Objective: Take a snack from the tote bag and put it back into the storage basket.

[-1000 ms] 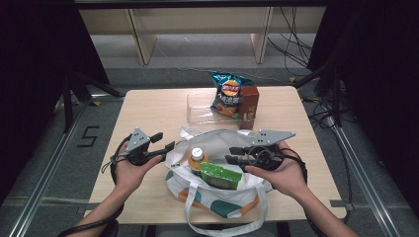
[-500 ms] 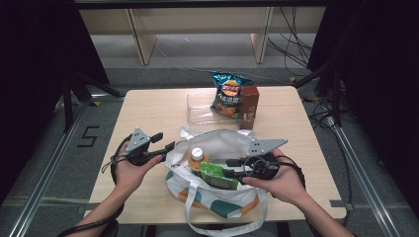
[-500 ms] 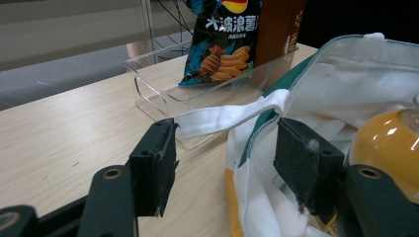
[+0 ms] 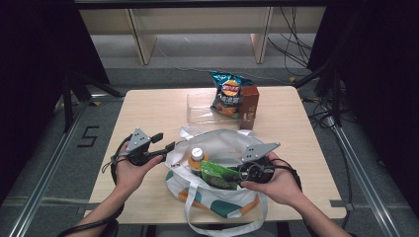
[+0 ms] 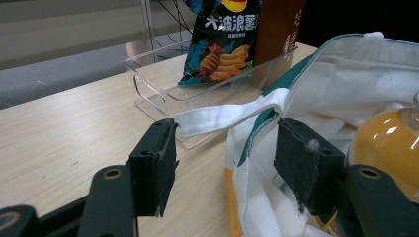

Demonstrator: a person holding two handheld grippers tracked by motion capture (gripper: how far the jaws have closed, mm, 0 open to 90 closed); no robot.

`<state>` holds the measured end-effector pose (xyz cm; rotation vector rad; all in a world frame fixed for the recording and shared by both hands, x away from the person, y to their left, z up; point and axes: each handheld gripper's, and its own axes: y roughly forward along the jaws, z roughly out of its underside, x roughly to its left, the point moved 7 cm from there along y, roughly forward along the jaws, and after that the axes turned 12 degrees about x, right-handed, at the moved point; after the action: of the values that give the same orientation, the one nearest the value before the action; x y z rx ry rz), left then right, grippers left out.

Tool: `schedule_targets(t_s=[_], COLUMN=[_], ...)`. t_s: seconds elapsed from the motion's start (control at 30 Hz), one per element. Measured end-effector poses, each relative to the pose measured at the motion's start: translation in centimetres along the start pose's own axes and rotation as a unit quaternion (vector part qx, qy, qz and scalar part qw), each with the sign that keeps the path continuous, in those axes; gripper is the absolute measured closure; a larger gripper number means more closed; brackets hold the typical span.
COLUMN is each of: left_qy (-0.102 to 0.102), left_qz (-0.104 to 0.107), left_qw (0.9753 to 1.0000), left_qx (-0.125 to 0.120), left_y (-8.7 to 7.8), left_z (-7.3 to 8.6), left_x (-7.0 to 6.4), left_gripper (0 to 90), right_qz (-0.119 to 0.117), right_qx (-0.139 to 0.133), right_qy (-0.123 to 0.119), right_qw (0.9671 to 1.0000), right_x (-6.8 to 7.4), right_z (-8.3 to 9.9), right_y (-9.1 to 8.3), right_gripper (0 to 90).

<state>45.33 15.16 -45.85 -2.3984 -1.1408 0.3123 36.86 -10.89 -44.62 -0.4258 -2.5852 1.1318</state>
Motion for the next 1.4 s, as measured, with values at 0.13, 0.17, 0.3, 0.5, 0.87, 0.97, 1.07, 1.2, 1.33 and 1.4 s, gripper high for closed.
schedule_targets(t_s=[0.13, 0.17, 0.3, 0.5, 0.87, 0.97, 1.07, 1.2, 1.33, 1.4], left_qy=[0.0, 0.0, 0.0, 0.001, -0.002, -0.002, -0.003, -0.001, -0.001, -0.001], left_qz=[0.003, 0.002, 0.002, -0.001, -0.001, -0.001, -0.001, -0.001, -0.001, -0.001], left_qw=[1.0, 1.0, 1.0, 1.0, 1.0, 1.0, 1.0, 1.0, 1.0, 1.0], left_qx=[-0.002, -0.001, -0.001, 0.002, -0.001, -0.001, -0.001, -0.001, -0.001, -0.002], left_y=[0.1, 0.1, 0.1, 0.1, 0.0, 0.0, 0.0, 0.0, 0.0, 0.0], left_z=[0.0, 0.0, 0.0, 0.1, 0.0, 0.0, 0.0, 0.0, 0.0, 0.0], left_x=[0.0, 0.0, -0.1, 0.0, 0.0, 0.1, 0.1, 0.0, 0.0, 0.0], left_gripper=[40.4, 40.4, 40.4, 40.4, 40.4, 40.4, 40.4, 40.4, 40.4, 40.4], right_qz=[0.008, 0.01, 0.012, 0.014, 0.027, 0.033, 0.036, 0.043, 0.049, 0.053], right_qx=[-0.01, -0.009, -0.014, -0.023, -0.048, -0.056, -0.06, -0.069, -0.07, -0.076], right_qy=[-0.008, -0.01, -0.025, -0.027, -0.024, -0.03, -0.03, -0.028, -0.025, -0.032], right_qw=[0.9999, 0.9999, 0.9995, 0.9993, 0.9982, 0.9974, 0.9971, 0.9963, 0.996, 0.9952], right_x=[0.0, 0.0, -0.1, -0.2, -0.4, -0.7, -0.8, -1.1, -1.4, -1.6], right_z=[-0.2, -0.3, -0.3, -0.6, -1.8, -2.1, -2.4, -2.8, -3.2, -3.5], right_y=[-0.2, -0.3, -0.4, -1.0, -3.6, -4.2, -4.8, -5.4, -6.0, -6.2], right_gripper=[84.3, 85.7, 89.5, 90.0, 90.0, 90.0, 90.0, 90.0, 90.0, 90.0])
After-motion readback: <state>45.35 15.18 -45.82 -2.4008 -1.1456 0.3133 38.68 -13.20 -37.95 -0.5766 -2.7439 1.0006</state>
